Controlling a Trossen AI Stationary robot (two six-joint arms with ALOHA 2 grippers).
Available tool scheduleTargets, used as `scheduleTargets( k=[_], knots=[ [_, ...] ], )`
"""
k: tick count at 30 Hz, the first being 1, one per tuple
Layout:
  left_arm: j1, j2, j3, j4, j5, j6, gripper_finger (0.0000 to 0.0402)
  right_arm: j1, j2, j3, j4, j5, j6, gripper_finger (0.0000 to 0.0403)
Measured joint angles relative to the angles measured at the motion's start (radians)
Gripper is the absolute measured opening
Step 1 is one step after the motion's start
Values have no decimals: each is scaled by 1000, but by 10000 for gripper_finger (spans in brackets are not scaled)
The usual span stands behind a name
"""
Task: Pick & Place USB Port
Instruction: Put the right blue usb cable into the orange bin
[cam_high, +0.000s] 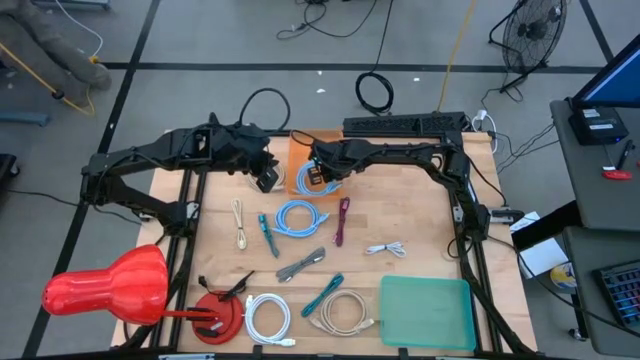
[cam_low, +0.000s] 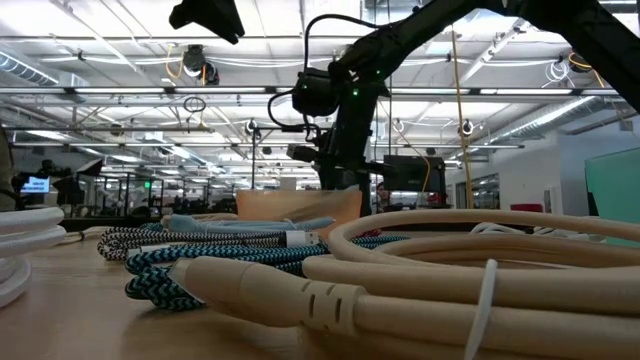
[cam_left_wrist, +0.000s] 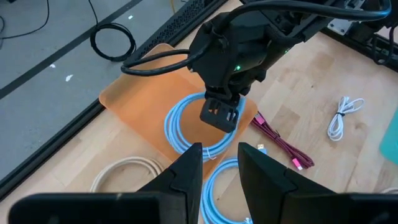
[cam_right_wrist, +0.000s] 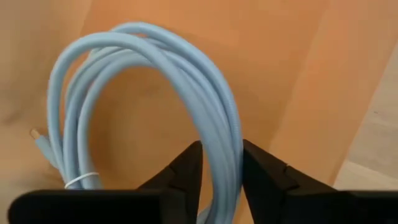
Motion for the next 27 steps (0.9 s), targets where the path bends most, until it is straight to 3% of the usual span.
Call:
scheduleTargets(
  k=[19, 27],
  knots=[
    [0, 0, 0, -3, -7, 1, 104, -27, 1, 39, 8, 0, -76, 100],
    [0, 0, 0, -10, -7, 2, 104, -50, -92, 39, 82, -12, -95, 100]
  ],
)
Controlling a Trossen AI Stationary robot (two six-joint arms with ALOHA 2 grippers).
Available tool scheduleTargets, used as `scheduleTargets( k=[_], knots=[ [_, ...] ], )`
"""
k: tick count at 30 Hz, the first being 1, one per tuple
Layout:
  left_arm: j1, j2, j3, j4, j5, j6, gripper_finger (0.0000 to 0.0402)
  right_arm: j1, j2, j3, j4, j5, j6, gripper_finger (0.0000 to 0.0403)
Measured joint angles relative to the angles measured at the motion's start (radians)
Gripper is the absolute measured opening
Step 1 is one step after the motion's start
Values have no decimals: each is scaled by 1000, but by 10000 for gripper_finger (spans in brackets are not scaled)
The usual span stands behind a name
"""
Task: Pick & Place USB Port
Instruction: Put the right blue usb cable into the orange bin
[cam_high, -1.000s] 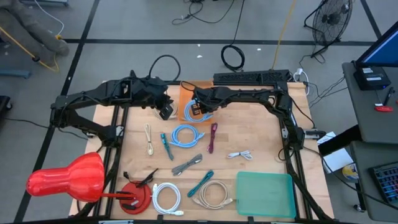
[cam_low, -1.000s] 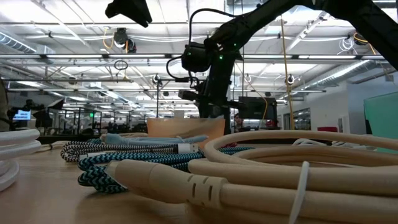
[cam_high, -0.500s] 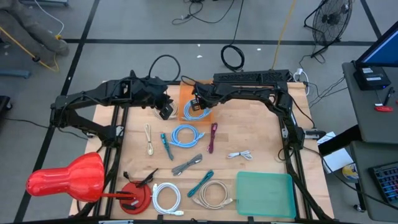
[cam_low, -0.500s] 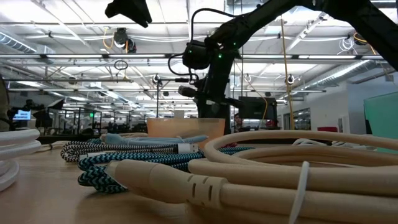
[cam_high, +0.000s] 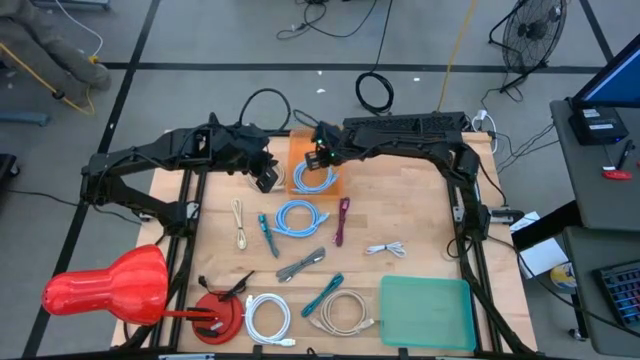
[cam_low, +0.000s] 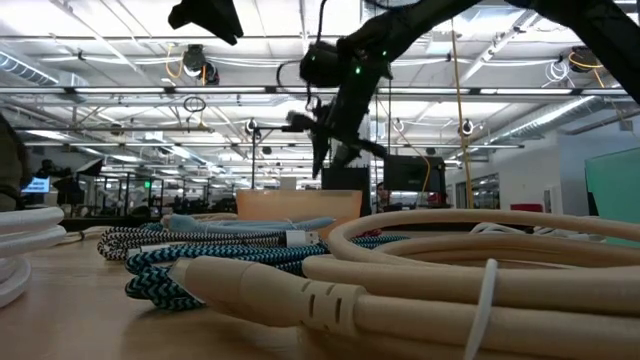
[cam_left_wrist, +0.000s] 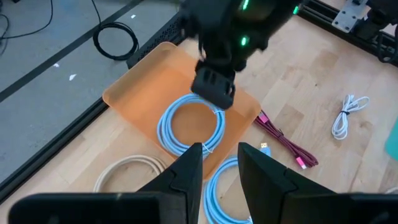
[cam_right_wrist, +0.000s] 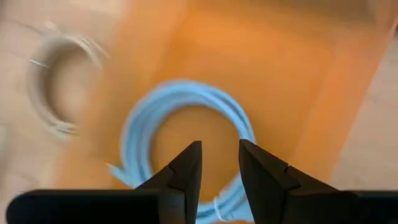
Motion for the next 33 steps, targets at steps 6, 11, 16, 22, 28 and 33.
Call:
scheduleTargets(
  k=[6, 11, 16, 22, 28, 33],
  knots=[
    [0, 0, 0, 0, 4, 2, 104, 8, -131, 2, 79, -29, -79, 75],
    [0, 0, 0, 1, 17, 2, 104, 42, -162, 2, 47, 2, -186, 9],
    [0, 0, 0, -4, 20, 1, 104, 93, -113, 1, 36, -42, -265, 1],
    [0, 0, 0, -8, 25, -2, 104, 126, -8, 0, -9, -119, -368, 0],
    [0, 0, 0, -17, 54, -9, 104, 150, 77, -3, -70, -67, -425, 0],
    [-7, 0, 0, -40, 50, -21, 104, 149, 78, 0, -65, -1, -451, 0]
  ],
)
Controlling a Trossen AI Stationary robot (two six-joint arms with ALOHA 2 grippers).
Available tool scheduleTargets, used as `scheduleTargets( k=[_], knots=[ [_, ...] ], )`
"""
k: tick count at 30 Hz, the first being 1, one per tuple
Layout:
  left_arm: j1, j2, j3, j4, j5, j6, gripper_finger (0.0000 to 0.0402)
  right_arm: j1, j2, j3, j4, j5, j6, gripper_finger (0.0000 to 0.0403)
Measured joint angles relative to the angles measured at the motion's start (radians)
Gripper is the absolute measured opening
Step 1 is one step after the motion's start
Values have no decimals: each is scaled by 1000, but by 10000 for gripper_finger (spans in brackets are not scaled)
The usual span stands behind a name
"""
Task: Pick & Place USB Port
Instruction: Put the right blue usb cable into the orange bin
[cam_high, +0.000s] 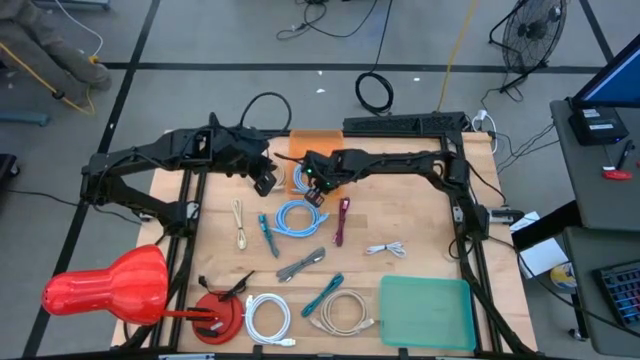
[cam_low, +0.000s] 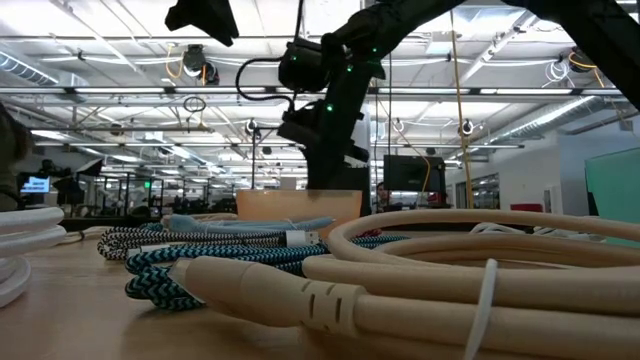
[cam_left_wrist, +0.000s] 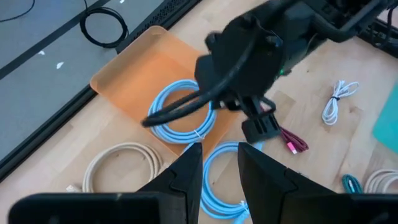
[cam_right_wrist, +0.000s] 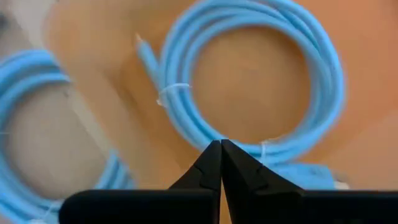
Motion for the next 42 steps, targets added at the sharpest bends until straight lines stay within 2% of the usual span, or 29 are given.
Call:
scheduleTargets(
  k=[5, 19, 26, 33, 42],
  knots=[
    [-13, 0, 0, -2, -5, 0, 104, -8, 2, 0, 18, 41, -16, 0],
    [-20, 0, 0, -3, -5, 4, 104, -24, 21, 0, -24, 51, -11, 0],
    [-20, 0, 0, -2, -6, 5, 104, -27, 21, 0, -136, 21, -15, 0],
    [-20, 0, 0, -2, -7, 5, 103, -24, 31, 0, -137, 41, -13, 0],
    [-20, 0, 0, -1, -15, 14, 103, -11, 20, 1, -59, 10, 25, 0]
  ],
)
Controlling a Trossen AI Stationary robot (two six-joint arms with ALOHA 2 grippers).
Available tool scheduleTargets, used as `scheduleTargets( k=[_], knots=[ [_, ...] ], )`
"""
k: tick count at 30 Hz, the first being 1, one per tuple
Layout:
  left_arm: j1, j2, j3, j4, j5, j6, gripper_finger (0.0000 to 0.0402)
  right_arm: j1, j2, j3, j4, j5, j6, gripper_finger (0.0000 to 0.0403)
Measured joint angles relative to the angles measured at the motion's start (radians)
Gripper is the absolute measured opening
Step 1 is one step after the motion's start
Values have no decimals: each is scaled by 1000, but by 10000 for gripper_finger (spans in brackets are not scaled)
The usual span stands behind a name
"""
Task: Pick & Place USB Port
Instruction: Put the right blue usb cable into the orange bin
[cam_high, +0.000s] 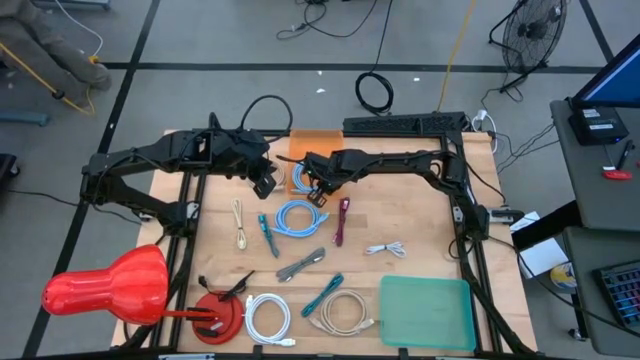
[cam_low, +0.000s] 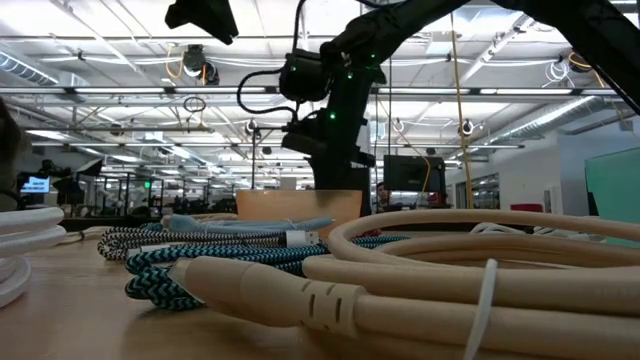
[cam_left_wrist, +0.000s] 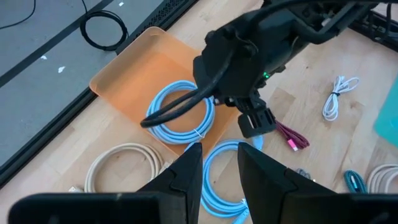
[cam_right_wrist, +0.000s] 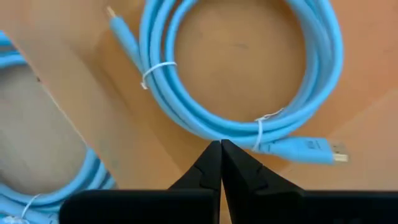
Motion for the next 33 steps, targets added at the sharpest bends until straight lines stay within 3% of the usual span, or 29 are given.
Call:
scheduleTargets(
  k=[18, 33],
  knots=[
    [0, 0, 0, 0, 2, 17, 103, -66, 1, 0, 138, 36, 0, 0],
    [0, 0, 0, -3, 11, 16, 103, -62, 92, 1, 72, 10, -13, 0]
  ],
)
